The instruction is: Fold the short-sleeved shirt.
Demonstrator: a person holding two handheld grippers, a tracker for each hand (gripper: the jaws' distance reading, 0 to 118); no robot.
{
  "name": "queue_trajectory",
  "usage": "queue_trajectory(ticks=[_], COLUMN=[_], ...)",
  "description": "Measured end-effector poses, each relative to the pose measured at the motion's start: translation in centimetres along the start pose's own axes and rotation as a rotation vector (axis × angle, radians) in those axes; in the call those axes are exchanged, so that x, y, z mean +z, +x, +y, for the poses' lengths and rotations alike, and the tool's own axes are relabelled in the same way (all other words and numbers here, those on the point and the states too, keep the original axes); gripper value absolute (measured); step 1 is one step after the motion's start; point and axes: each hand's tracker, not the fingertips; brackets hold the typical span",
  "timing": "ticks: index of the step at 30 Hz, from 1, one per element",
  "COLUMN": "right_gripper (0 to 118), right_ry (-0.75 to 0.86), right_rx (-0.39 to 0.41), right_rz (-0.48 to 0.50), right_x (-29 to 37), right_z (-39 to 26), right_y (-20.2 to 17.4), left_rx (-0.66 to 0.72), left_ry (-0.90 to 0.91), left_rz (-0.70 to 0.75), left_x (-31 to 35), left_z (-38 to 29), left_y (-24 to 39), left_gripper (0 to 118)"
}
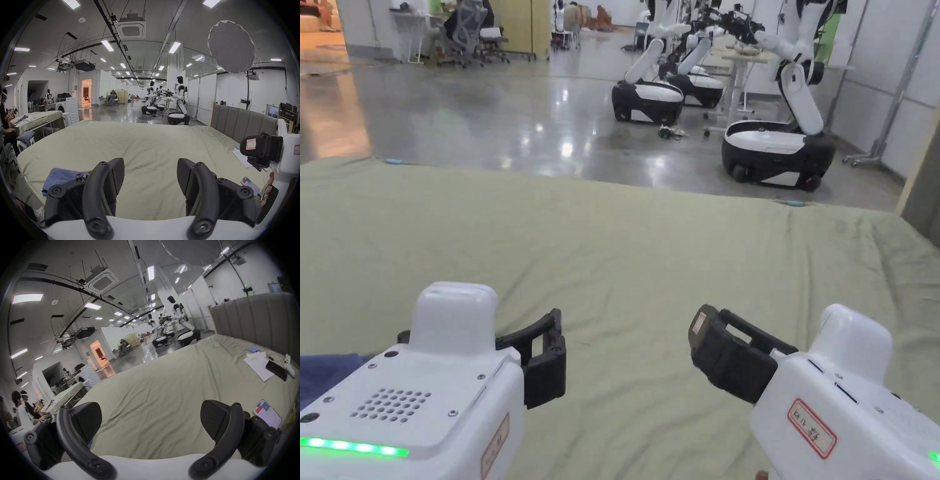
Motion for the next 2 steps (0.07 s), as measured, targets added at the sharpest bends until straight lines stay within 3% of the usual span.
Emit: queue_trajectory(ticks=[2], right_gripper=[118], right_ry=[-0.04], right_rx=[0.001], right_rz=[-0.009], right_x=[0.17], right_z=[0.33], right_y=[-0.48], left_rx=[-0.008], left_ry=[-0.005], left_rz=[-0.007], left_x=[-0.15], left_z=[-0.11], left_y=[0.27], left_gripper=[67])
